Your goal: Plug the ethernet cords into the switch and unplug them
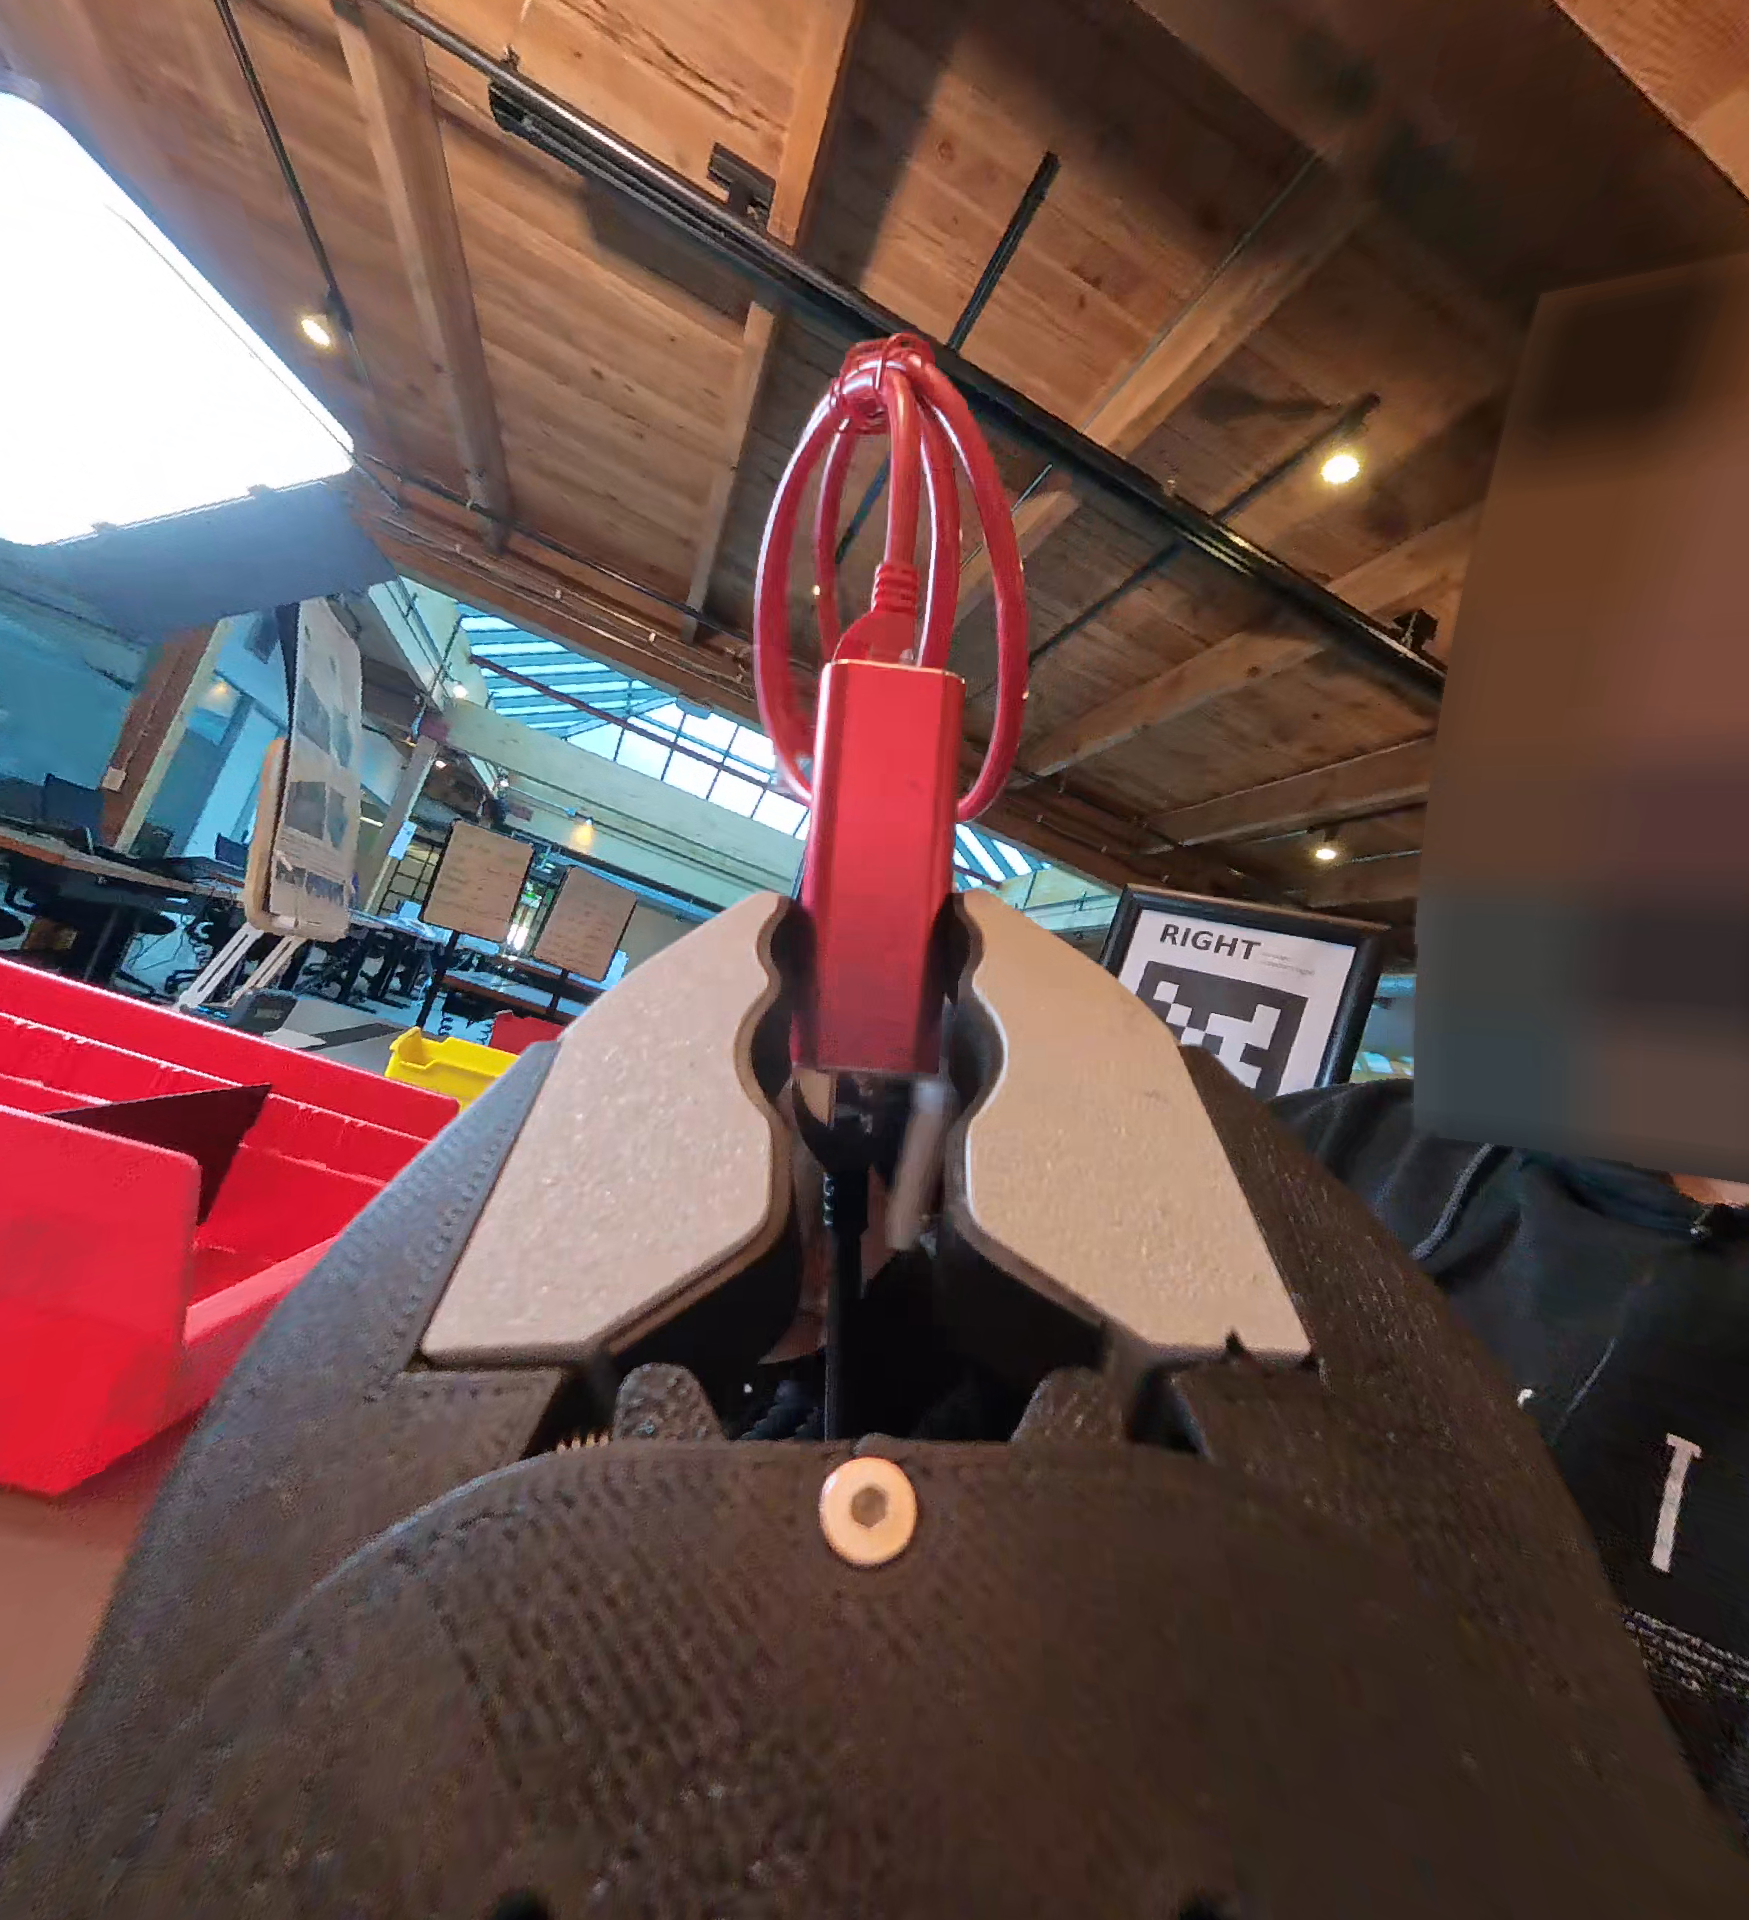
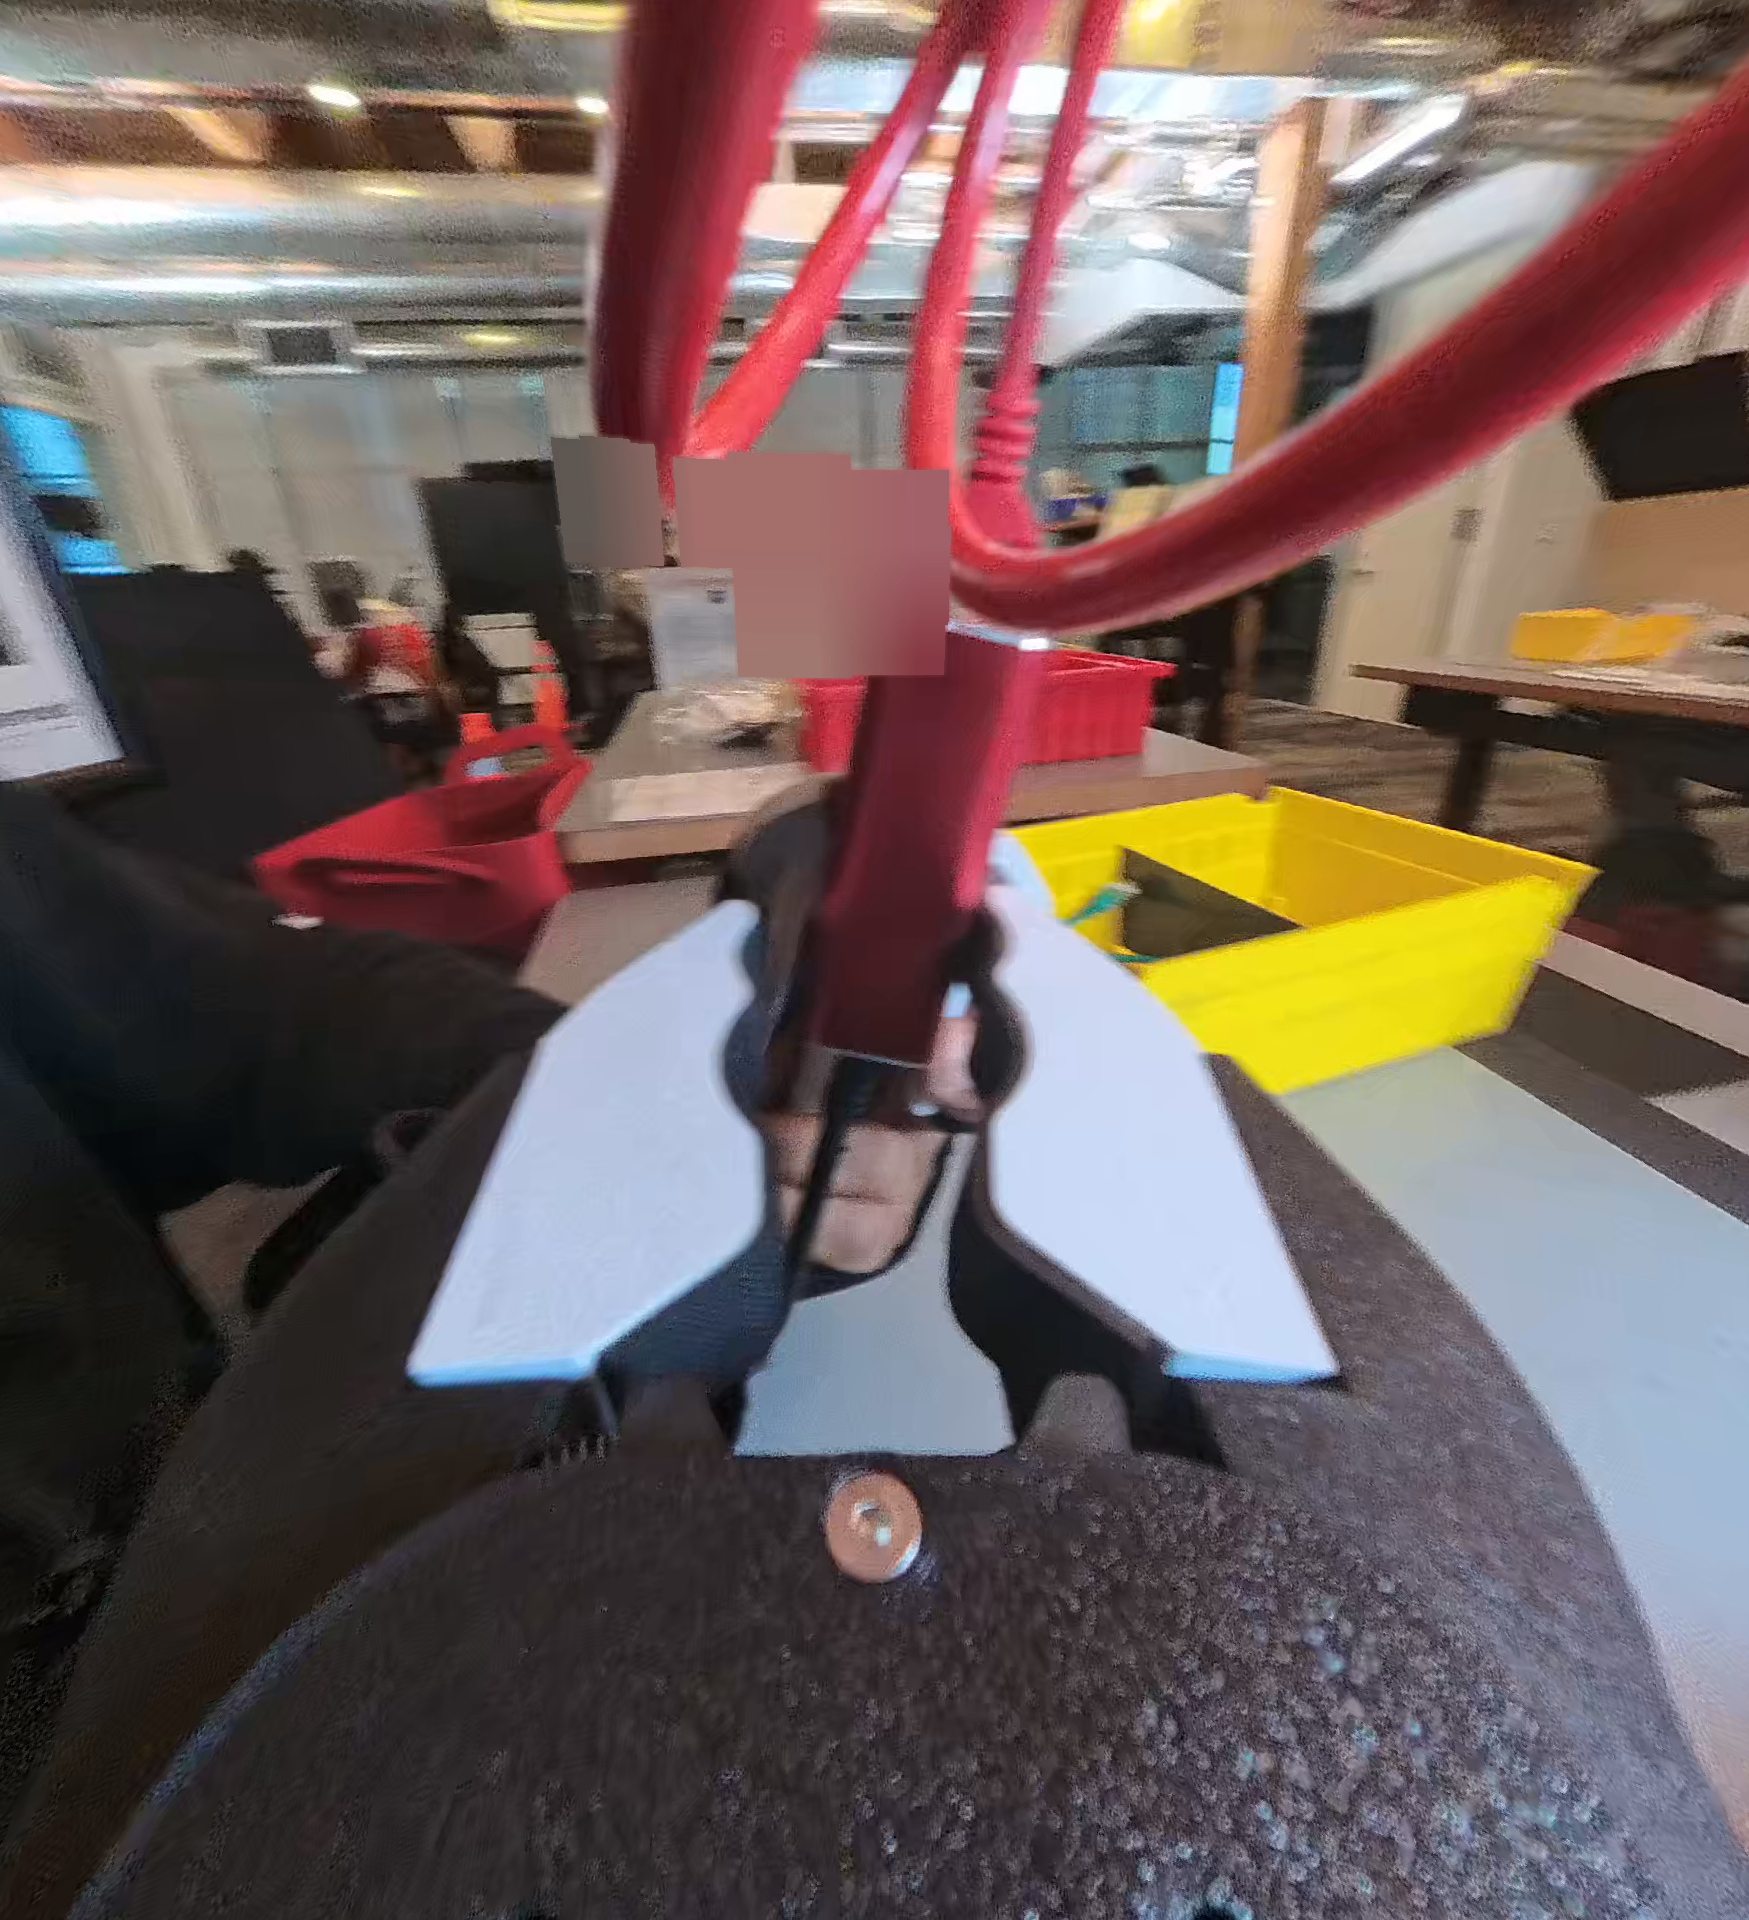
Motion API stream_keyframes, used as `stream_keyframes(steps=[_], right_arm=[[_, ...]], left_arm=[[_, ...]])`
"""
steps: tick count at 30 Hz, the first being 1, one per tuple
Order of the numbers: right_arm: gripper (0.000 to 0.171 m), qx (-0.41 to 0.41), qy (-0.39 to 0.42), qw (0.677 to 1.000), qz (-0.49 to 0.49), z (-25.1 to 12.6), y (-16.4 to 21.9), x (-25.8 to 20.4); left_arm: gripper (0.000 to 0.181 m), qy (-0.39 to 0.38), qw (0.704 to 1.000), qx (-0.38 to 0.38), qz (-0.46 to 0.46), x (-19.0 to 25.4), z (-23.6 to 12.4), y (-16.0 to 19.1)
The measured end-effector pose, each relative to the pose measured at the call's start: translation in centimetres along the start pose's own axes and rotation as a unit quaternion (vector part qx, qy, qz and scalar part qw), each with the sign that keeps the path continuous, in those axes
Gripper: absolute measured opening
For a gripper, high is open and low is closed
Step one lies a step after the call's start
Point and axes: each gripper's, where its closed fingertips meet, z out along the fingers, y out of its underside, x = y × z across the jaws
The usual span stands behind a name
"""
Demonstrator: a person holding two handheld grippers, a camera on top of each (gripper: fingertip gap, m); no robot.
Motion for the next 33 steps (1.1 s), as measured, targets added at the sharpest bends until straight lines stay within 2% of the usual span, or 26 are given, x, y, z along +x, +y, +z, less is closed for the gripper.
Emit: stream_keyframes(steps=[1,4,6,8,10,13,16,18,20,22,23,25,27,29,31,33], right_arm=[[0.028,-0.005,0.018,1.000,-0.005,-0.1,0.2,0.6],[0.027,-0.040,0.051,0.998,0.000,-0.8,1.3,1.8],[0.027,-0.067,0.084,0.993,-0.044,-1.6,1.3,2.6],[0.027,-0.130,0.131,0.977,-0.107,-2.6,1.3,3.7],[0.028,-0.193,0.174,0.947,-0.188,-3.6,1.4,4.4],[0.027,-0.250,0.192,0.915,-0.253,-4.0,1.9,4.0],[0.027,-0.284,0.225,0.869,-0.337,-4.4,2.3,4.7],[0.027,-0.312,0.266,0.814,-0.412,-5.1,2.2,6.0],[0.027,-0.327,0.289,0.775,-0.457,-5.5,2.2,6.9],[0.027,-0.348,0.304,0.731,-0.503,-5.9,2.3,7.8],[0.027,-0.366,0.305,0.711,-0.517,-6.0,2.7,8.2],[0.027,-0.402,0.288,0.698,-0.518,-6.1,4.2,8.7],[0.027,-0.410,0.271,0.698,-0.521,-5.8,5.3,8.6],[0.027,-0.417,0.246,0.693,-0.534,-5.5,6.3,8.3],[0.027,-0.423,0.224,0.702,-0.527,-5.1,7.4,7.9],[0.027,-0.428,0.205,0.712,-0.518,-4.6,8.3,7.3]], left_arm=[[0.027,-0.006,1.000,0.001,-0.005,-0.2,-0.1,0.2],[0.029,-0.049,0.998,-0.034,-0.011,-1.7,-0.5,1.2],[0.030,-0.088,0.992,-0.090,0.001,-3.1,-1.2,2.2],[0.035,-0.152,0.978,-0.131,0.053,-5.0,-2.5,2.4],[0.034,-0.213,0.965,-0.101,0.114,-6.2,-3.7,0.0],[0.027,-0.281,0.938,-0.056,0.194,-6.8,-5.3,-4.1],[0.023,-0.286,0.940,0.034,0.185,-5.4,-7.0,-8.6],[0.022,-0.281,0.940,0.085,0.174,-4.1,-8.4,-11.5],[0.021,-0.288,0.931,0.094,0.202,-2.8,-9.3,-13.3],[0.022,-0.275,0.936,0.035,0.216,-1.8,-8.3,-12.4],[0.028,-0.264,0.938,-0.014,0.222,-1.5,-7.4,-11.0],[0.034,-0.236,0.924,-0.146,0.264,-0.9,-5.5,-6.7],[0.041,-0.220,0.875,-0.278,0.330,-1.0,-4.6,-2.1],[0.041,-0.213,0.810,-0.365,0.407,-1.6,-4.6,1.2],[0.047,-0.213,0.741,-0.441,0.459,-3.1,-5.5,3.8],[0.050,-0.189,0.726,-0.471,0.465,-3.6,-5.8,5.9]])
